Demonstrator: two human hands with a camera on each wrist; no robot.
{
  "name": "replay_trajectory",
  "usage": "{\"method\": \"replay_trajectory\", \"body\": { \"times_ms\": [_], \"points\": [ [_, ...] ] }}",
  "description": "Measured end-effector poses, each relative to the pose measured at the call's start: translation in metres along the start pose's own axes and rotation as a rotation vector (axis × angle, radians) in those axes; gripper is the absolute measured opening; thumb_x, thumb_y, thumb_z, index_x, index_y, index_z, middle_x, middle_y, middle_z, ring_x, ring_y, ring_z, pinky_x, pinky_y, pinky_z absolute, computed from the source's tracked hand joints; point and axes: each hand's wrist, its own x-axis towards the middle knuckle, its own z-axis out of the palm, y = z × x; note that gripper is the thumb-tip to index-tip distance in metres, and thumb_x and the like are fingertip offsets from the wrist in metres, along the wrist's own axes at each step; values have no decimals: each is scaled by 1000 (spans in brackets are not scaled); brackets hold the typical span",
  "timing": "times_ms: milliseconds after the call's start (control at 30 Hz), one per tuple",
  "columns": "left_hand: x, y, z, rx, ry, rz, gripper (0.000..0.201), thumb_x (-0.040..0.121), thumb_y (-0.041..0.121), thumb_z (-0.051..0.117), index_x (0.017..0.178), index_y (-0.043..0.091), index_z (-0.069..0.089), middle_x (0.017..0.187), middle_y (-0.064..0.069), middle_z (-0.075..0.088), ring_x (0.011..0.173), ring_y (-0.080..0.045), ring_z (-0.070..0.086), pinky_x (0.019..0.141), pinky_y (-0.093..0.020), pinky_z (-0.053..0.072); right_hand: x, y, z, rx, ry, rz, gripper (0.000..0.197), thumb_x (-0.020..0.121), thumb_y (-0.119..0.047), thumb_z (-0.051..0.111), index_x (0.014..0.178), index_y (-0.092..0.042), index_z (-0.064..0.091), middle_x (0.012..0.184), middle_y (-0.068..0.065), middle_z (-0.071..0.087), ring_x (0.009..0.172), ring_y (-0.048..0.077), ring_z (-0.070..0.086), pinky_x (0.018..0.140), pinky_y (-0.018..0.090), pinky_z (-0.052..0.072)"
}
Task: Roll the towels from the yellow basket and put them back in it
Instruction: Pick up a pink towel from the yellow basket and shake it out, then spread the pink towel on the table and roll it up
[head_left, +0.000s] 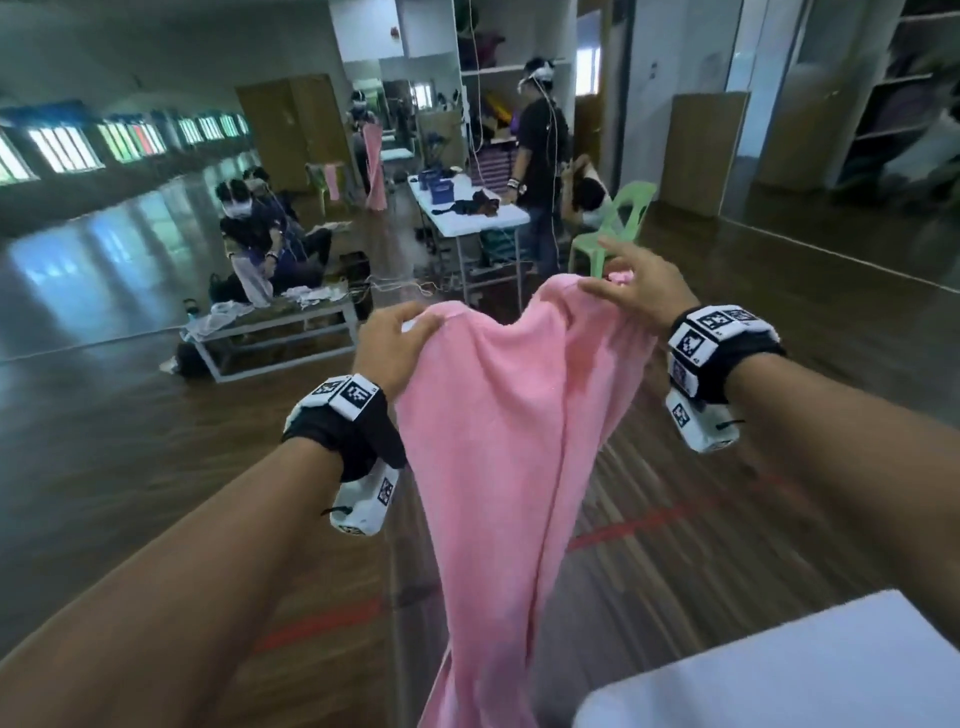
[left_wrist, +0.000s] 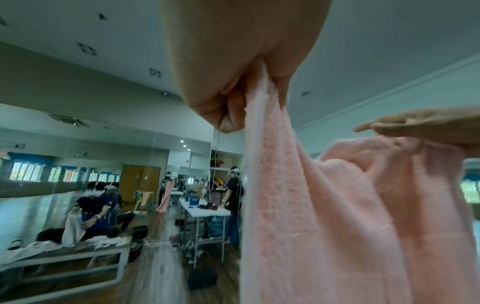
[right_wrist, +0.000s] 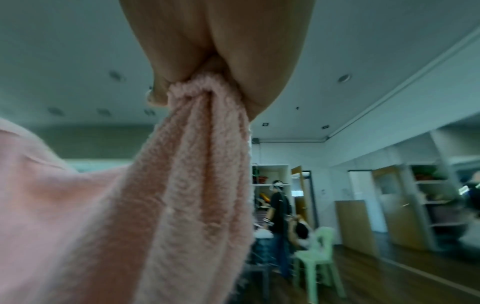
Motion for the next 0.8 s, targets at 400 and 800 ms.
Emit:
{"method": "replay_trajectory", "body": {
  "times_ms": [400,800],
  "points": [
    [-199,-52,241,-6,-676,-185,56,80,61,44,87,12,69,82,-3,69,77,-15,59,71,-28,40,-183,320,-39,-413,-263,501,34,92,-48,56,85,-17,67,90,12,66,86,31,59,74,36,44],
    [-525,88,302,31,-1290,-10,38,87,52,48,110,25,63,114,-5,59,97,-19,53,92,-37,43,-589,378,-114,-763,-350,919,31,82,-33,62,106,-15,65,116,14,58,106,35,54,90,44,48]
  ]
}}
